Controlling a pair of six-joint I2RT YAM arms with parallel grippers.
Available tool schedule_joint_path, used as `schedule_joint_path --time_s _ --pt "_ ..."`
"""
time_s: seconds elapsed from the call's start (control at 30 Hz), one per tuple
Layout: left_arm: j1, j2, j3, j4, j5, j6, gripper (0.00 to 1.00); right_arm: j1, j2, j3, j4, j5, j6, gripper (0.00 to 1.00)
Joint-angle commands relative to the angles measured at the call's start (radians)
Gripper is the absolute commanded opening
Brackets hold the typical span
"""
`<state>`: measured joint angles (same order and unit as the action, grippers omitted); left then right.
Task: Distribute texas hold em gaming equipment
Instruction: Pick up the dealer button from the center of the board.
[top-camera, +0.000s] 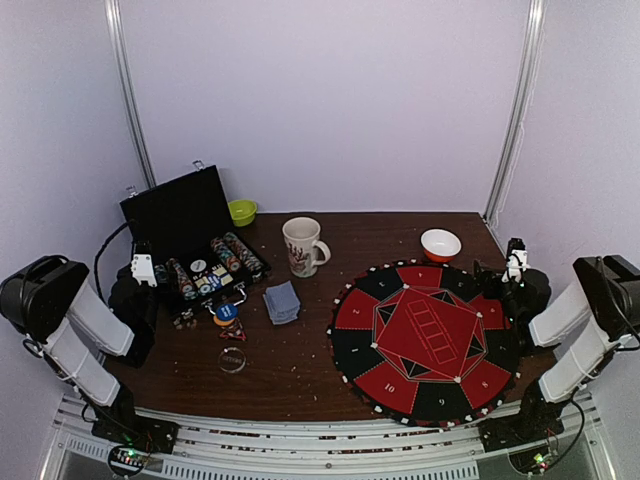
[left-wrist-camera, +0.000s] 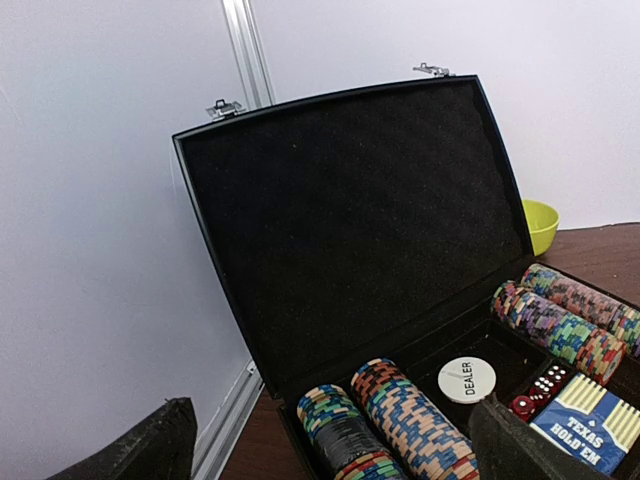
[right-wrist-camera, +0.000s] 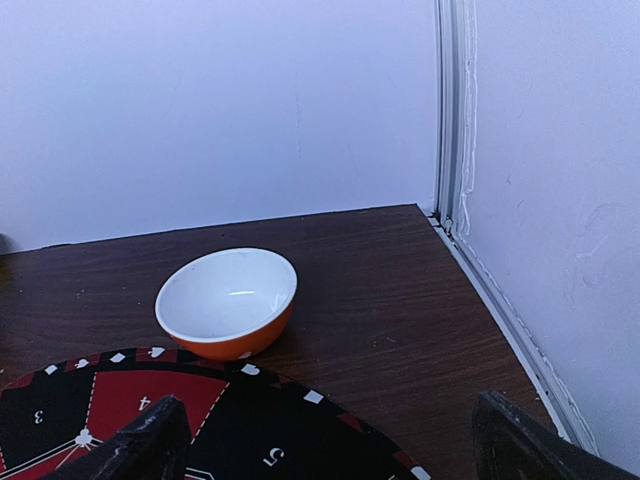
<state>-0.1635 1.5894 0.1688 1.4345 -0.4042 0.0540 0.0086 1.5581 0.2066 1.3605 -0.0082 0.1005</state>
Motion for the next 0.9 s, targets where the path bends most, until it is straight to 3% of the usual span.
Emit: schedule_joint_path --time_s 0.0,0.1,0.2,0.3,0.37,0.43,0.5,0.57,0.7,0.87 --pt "0.009 -0.038 -0.009 0.023 -0.028 -0.027 0.98 -0.004 -0.001 0.004 0.012 0.001 -0.005 1.00" --pt "-0.012 -0.092 -0.068 0.114 -0.060 0.011 0.98 -0.004 -0.001 0.005 0.012 0.000 -0.005 1.00" --pt "-0.017 -0.346 -0.030 -0.137 -0.128 -0.034 0.98 -0.003 0.000 0.011 0.006 0.002 -0.005 1.00" --pt "-0.022 -0.526 0.070 -0.312 -0.094 -0.081 0.98 -0.005 -0.043 -0.018 0.033 -0.009 0.001 1.00" --pt "-0.031 -0.624 0.177 -0.543 -0.083 -0.187 0.98 -0.007 -0.157 -0.011 -0.076 0.050 0.019 1.00" --pt "-0.043 -0.683 0.323 -0.892 -0.074 -0.299 0.96 -0.008 -0.330 0.046 -0.312 0.120 0.081 1.00" --pt "-0.078 -0.700 0.487 -1.184 -0.055 -0.368 0.91 -0.008 -0.449 0.128 -0.503 0.097 0.133 1.00" --pt "-0.154 -0.698 0.645 -1.412 -0.042 -0.371 0.88 -0.009 -0.524 0.210 -0.630 0.015 0.155 1.00" --pt "-0.462 -0.680 0.853 -1.702 -0.099 -0.339 0.88 -0.006 -0.584 0.391 -0.810 -0.203 0.193 1.00" --pt "-0.751 -0.497 1.069 -2.159 -0.058 -0.531 0.88 0.067 -0.529 0.624 -1.057 -0.327 0.236 1.00"
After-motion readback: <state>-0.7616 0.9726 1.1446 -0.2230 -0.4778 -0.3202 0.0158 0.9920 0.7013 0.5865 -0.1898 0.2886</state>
